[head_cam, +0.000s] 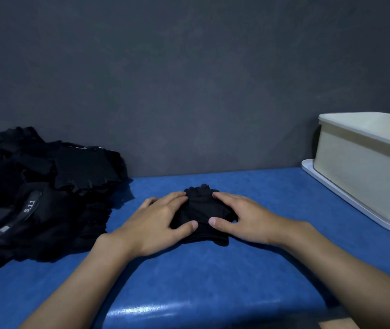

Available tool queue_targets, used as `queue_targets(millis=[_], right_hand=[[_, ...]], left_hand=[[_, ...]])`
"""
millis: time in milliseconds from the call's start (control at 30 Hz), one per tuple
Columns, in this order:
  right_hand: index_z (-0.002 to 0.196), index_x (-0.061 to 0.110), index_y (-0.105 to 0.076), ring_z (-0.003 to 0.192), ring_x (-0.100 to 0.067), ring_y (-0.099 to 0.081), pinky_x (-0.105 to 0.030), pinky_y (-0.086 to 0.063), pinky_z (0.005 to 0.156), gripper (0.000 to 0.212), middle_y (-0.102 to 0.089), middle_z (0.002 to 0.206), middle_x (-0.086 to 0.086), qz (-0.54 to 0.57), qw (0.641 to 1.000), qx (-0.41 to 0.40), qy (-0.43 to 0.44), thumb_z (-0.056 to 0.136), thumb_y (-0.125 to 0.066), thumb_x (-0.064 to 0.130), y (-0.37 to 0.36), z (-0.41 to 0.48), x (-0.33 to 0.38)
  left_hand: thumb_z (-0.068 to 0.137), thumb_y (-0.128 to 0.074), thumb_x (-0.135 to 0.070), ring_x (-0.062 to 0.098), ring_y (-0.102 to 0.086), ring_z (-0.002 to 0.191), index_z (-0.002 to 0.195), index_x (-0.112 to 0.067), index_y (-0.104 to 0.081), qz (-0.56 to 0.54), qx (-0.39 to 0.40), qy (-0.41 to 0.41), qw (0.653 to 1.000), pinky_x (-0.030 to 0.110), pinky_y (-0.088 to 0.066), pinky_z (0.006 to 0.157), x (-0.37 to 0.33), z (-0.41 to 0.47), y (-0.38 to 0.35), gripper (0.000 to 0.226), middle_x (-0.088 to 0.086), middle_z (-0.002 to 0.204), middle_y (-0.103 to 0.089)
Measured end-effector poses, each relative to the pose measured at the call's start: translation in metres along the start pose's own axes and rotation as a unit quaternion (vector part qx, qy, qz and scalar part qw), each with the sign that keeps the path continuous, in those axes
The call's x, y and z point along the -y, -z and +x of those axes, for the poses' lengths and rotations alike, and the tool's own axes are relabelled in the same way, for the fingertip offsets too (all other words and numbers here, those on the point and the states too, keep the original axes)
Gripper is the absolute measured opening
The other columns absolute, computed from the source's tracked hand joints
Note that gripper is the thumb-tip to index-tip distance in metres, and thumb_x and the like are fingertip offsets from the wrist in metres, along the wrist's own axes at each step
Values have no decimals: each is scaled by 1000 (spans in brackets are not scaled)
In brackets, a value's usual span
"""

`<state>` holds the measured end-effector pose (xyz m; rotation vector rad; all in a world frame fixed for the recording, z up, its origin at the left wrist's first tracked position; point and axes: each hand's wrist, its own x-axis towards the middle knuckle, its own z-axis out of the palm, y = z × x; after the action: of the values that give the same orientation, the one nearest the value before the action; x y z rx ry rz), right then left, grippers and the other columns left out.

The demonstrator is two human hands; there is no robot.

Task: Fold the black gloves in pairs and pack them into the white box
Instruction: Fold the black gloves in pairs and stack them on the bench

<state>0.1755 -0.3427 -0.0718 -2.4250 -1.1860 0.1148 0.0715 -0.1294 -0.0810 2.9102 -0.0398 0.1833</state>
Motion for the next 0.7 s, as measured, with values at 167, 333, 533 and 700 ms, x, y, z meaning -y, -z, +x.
queue_targets(millis=[167, 333, 533, 700], right_hand=[[149, 24, -31, 134, -13, -40, -26, -31, 110, 71, -42, 148, 8, -27, 1000, 2, 5, 90, -52, 58, 0, 0, 0], [151, 22, -28, 138, -10, -35, -24, -28, 113, 75, -38, 153, 7, -36, 999, 2, 2, 90, -52, 59, 1, 1, -1], [153, 28, -20, 148, -13, -14, -34, -12, 120, 79, -27, 158, 8, -63, 998, 19, -22, 89, -44, 67, -4, 5, -5], [140, 32, -45, 136, -5, -30, -39, -26, 114, 67, -42, 143, 19, -2, 997, -71, 10, 82, -62, 61, -3, -1, -7]], left_hand=[[75, -16, -81, 0, -30, 141, 150, -30, -33, 37, 0, 7, 999, 31, -18, 117, -3, -1, 2, 92, -19, 159, -26], [75, -17, -81, -1, -34, 137, 146, -32, -34, 38, 7, 6, 999, 30, -18, 113, -3, 0, 3, 88, -20, 156, -30], [71, -12, -85, 0, -19, 146, 155, -32, -22, 42, 49, 25, 998, 34, -8, 120, 1, 4, 1, 101, -19, 164, -12], [71, -22, -81, -2, -24, 143, 151, -33, -33, -25, -13, 7, 1000, 36, -14, 119, -5, 1, 6, 95, -21, 161, -19]])
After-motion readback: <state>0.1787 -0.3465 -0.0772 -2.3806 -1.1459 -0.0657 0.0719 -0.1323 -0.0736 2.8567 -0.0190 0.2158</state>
